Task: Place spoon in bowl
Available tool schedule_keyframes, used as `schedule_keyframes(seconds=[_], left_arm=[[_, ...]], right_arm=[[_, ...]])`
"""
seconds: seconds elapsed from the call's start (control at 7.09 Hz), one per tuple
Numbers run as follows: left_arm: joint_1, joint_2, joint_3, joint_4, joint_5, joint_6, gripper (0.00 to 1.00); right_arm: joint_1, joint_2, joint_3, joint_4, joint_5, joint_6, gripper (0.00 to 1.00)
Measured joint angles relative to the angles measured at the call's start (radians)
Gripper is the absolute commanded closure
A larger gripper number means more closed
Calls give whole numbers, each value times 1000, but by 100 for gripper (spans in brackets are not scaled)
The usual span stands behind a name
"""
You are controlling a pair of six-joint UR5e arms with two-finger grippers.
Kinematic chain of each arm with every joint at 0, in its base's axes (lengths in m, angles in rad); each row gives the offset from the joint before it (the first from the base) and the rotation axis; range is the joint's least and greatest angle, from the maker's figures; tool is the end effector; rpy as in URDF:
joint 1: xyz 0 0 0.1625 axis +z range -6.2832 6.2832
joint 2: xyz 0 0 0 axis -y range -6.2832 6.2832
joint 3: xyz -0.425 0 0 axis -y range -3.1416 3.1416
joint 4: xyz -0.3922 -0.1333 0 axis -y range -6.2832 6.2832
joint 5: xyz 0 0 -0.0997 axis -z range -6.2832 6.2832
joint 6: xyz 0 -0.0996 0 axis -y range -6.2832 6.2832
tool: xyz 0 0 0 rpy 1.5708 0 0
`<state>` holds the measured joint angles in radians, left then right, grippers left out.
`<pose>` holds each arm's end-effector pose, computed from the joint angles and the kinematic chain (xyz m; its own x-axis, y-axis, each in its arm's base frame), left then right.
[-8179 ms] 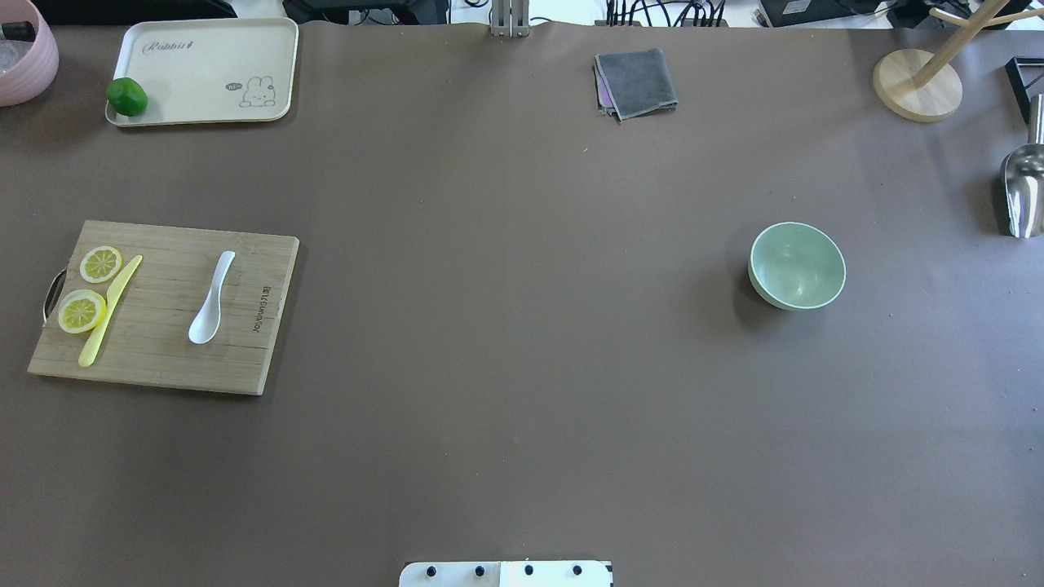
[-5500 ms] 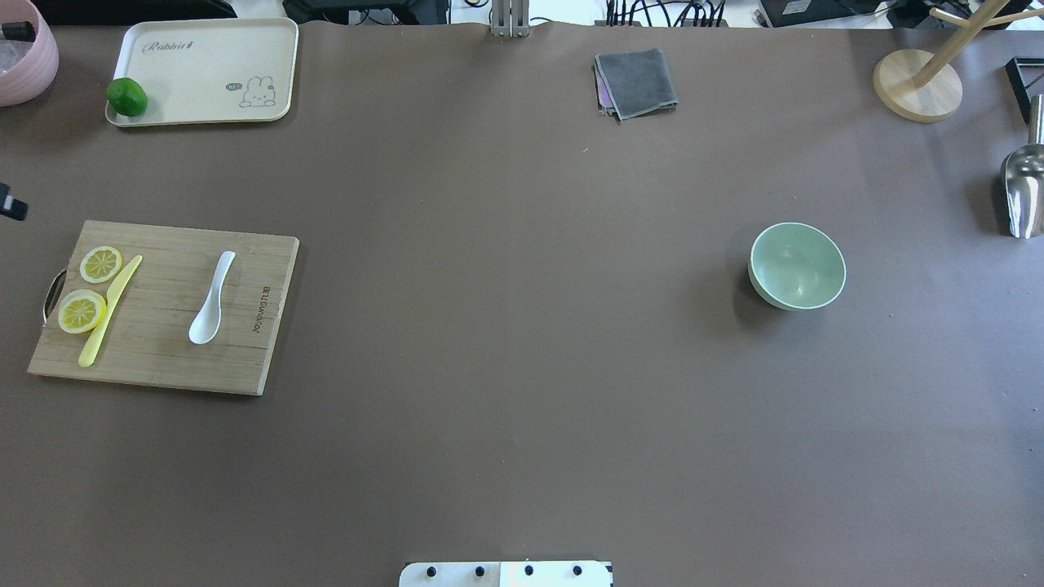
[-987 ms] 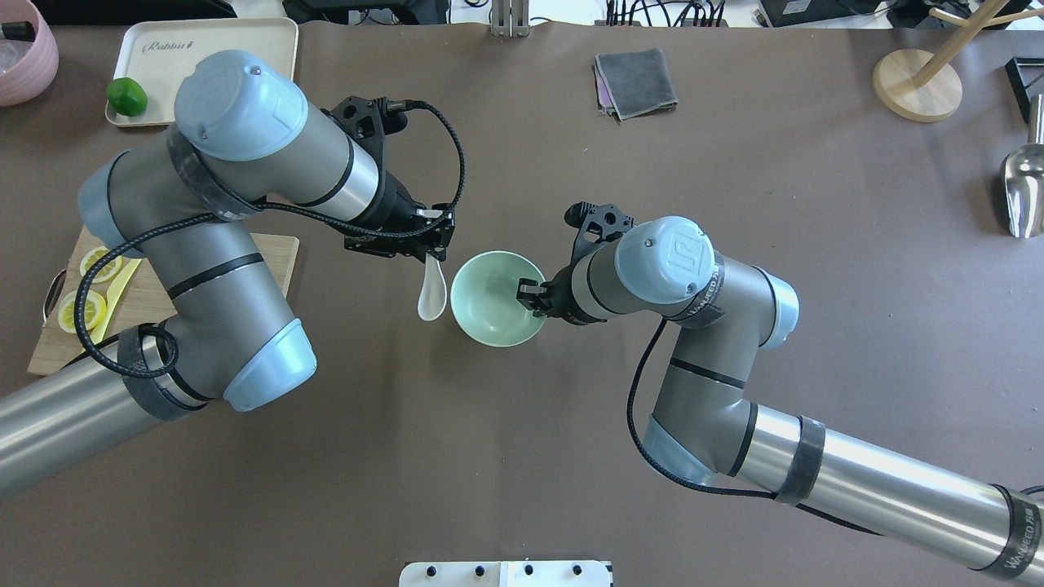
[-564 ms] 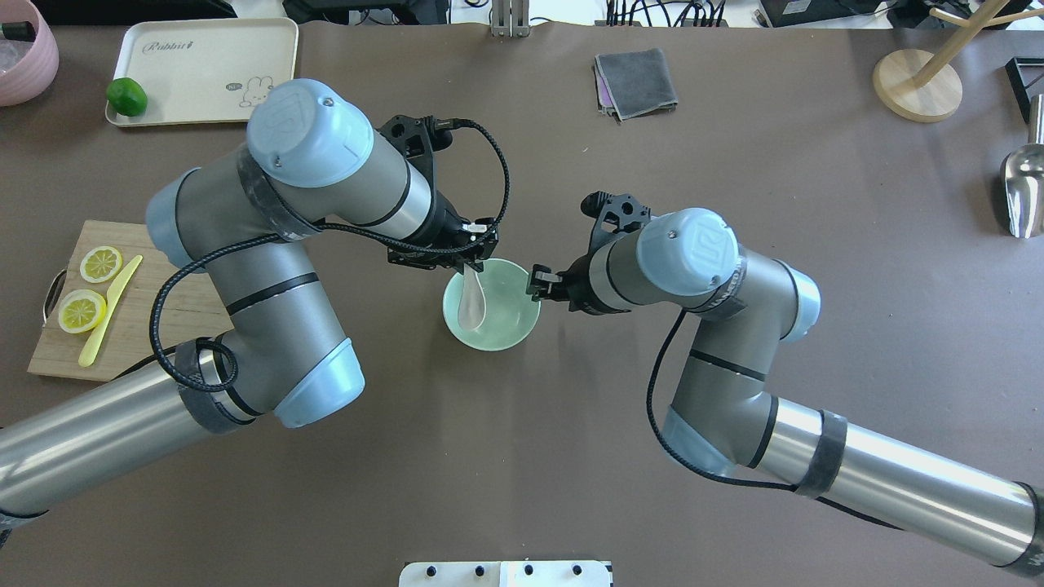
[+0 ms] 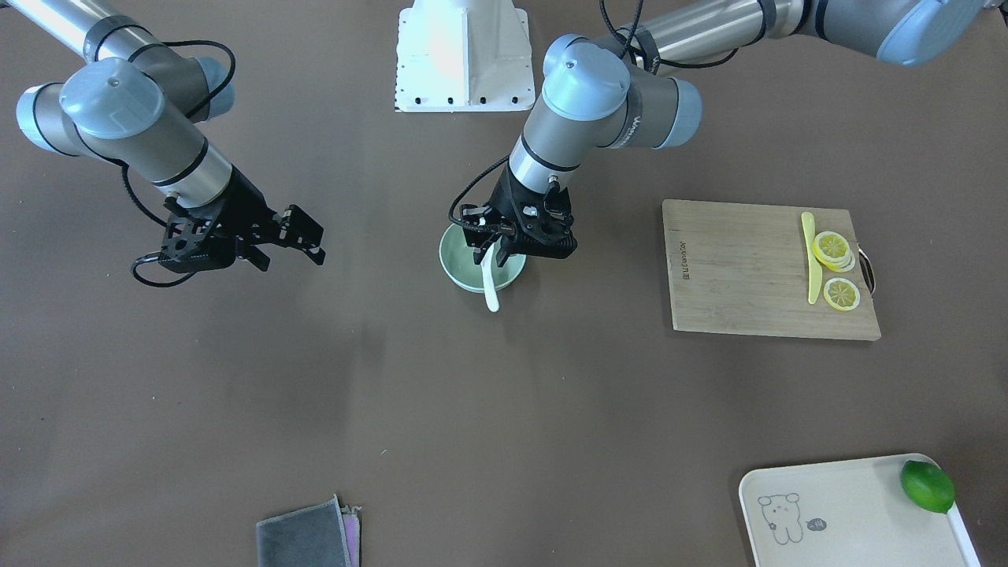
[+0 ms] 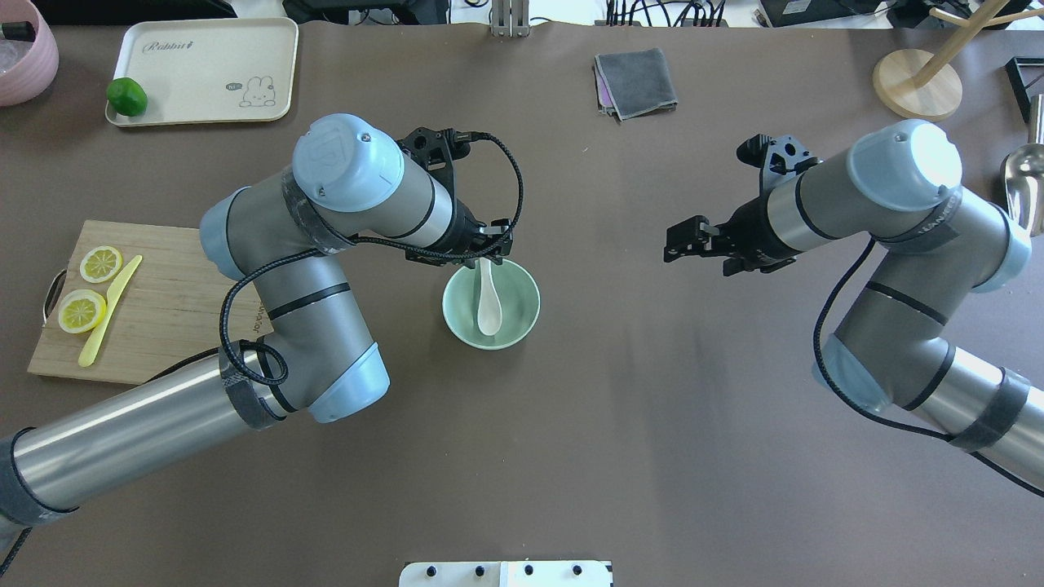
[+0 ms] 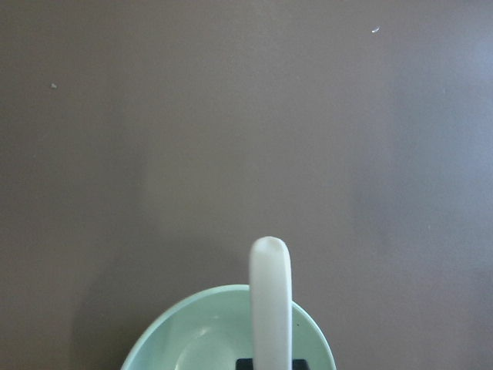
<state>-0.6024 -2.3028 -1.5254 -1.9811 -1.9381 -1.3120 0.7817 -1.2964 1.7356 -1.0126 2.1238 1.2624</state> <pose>0.5344 -0.4858 0.1837 0.4315 -0.0068 -0.9021 0.1605 0.9846 0.0693 -0.3655 -0.4769 0.3671 0.4538 0.0865 0.8869 -0.1560 0.9876 -0.0165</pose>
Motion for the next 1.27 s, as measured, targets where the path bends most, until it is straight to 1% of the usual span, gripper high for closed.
schedule_keyframes(seconds=[0.14, 0.28, 0.42, 0.56, 0.71, 0.99, 1.13, 1.27], left_arm=[[-28, 14, 1, -5, -8, 29, 1], [-86, 68, -31, -4, -53, 93, 1], [-161, 156, -83, -3, -125, 191, 1], [-250, 252, -124, -3, -207, 316, 1], [-338, 346, -153, -3, -269, 453, 2], [-505, 511, -187, 18, -326, 775, 1], [-601, 556, -189, 82, -359, 955, 2], [-699, 576, -190, 187, -393, 1133, 2]], right_arm=[[42, -28, 8, 0, 35, -24, 0], [98, -63, 13, -2, 87, -72, 0], [158, -106, 14, -3, 131, -146, 0], [216, -158, 13, -3, 157, -243, 0], [276, -213, 9, -6, 167, -365, 0], [401, -284, -30, -17, 173, -605, 0], [464, -298, -53, -39, 174, -712, 0], [527, -304, -62, -96, 175, -830, 0]])
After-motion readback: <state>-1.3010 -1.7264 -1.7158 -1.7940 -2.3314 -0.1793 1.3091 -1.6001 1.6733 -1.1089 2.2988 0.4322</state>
